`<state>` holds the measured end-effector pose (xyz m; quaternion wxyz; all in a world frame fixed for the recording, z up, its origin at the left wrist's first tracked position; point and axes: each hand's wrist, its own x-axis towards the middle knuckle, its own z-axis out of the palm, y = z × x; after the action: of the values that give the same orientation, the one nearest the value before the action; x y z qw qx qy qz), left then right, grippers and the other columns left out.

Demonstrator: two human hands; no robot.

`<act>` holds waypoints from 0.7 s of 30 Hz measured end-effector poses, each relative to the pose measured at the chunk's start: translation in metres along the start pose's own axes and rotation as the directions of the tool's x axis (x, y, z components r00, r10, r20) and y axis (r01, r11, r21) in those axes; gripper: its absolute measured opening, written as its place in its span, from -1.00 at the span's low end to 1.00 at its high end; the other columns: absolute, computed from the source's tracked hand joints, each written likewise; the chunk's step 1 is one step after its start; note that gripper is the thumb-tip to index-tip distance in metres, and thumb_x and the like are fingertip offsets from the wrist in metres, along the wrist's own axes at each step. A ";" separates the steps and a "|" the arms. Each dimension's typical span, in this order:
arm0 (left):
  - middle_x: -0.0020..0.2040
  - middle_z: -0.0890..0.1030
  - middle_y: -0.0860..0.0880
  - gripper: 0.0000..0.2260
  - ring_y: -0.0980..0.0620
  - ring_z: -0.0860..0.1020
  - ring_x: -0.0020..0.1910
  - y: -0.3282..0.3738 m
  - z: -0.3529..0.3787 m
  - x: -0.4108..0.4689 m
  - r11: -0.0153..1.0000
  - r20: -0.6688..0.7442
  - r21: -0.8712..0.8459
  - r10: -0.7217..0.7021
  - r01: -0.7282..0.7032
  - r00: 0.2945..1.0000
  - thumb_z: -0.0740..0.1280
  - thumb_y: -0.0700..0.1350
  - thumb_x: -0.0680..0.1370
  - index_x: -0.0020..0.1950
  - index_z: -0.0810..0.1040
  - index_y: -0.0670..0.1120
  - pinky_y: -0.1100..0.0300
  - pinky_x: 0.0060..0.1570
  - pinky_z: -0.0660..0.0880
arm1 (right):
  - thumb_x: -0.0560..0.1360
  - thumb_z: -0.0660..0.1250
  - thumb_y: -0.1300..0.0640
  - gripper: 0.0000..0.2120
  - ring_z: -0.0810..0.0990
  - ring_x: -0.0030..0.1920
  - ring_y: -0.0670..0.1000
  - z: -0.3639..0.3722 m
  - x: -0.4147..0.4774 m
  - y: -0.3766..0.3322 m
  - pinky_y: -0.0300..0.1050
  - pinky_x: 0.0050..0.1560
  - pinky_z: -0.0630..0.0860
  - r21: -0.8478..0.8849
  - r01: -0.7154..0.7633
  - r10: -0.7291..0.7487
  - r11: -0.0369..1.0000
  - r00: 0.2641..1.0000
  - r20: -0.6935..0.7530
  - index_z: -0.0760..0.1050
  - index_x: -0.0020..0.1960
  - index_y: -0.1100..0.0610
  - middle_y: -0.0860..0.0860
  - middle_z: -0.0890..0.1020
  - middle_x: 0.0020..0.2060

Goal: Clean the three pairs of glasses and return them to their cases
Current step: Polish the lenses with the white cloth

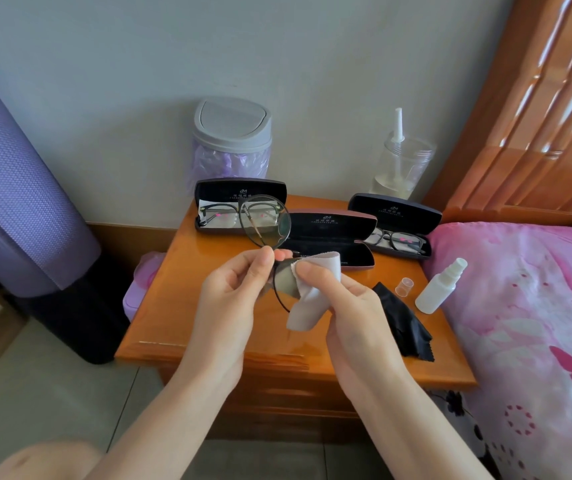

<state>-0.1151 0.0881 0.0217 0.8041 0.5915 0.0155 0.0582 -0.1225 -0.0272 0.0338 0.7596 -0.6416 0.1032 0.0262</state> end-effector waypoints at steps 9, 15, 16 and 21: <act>-0.18 0.69 0.05 -0.78 0.09 0.64 -0.06 0.000 0.002 0.000 0.998 -0.069 -0.070 -0.012 0.007 0.998 0.28 0.08 0.39 -0.16 0.65 0.00 0.16 0.08 0.51 | 0.45 0.38 0.03 -0.78 0.60 -0.10 -0.27 -0.013 -0.003 0.002 -0.54 -0.23 0.41 -0.062 0.035 -0.033 0.997 0.999 0.039 0.67 -0.09 0.18 -0.02 0.72 -0.11; -0.14 0.71 0.01 -0.78 0.05 0.65 0.03 0.000 0.000 0.002 0.992 -0.115 -0.122 -0.049 0.035 0.992 0.30 0.07 0.38 -0.16 0.66 -0.01 0.17 0.10 0.51 | 0.42 0.39 0.01 -0.80 0.60 -0.10 -0.20 -0.015 -0.010 0.007 -0.56 -0.23 0.40 -0.111 0.029 -0.017 0.993 0.995 0.100 0.68 -0.08 0.12 -0.04 0.72 -0.15; -0.12 0.71 0.02 -0.78 0.07 0.65 0.03 0.000 0.000 0.002 0.991 -0.115 -0.126 -0.058 0.043 0.992 0.30 0.07 0.38 -0.14 0.66 -0.01 0.16 0.11 0.50 | 0.43 0.39 0.03 -0.81 0.61 -0.11 -0.16 -0.015 -0.011 0.008 -0.58 -0.25 0.40 -0.124 0.034 -0.020 0.992 0.994 0.109 0.68 -0.07 0.12 -0.02 0.72 -0.16; -0.15 0.71 0.06 -0.72 0.10 0.65 0.02 0.001 0.000 0.002 0.990 -0.104 -0.129 -0.069 0.055 0.992 0.29 0.10 0.37 -0.10 0.64 -0.03 0.24 -0.01 0.55 | 0.43 0.41 0.07 -0.84 0.61 -0.16 -0.08 -0.010 -0.011 0.008 -0.46 -0.19 0.48 -0.168 0.022 0.008 0.986 0.984 0.177 0.68 -0.07 0.12 0.06 0.70 -0.15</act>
<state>-0.1133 0.0891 0.0228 0.8392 0.5347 0.0740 0.0659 -0.1364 -0.0342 0.0264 0.7087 -0.6992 0.0305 0.0888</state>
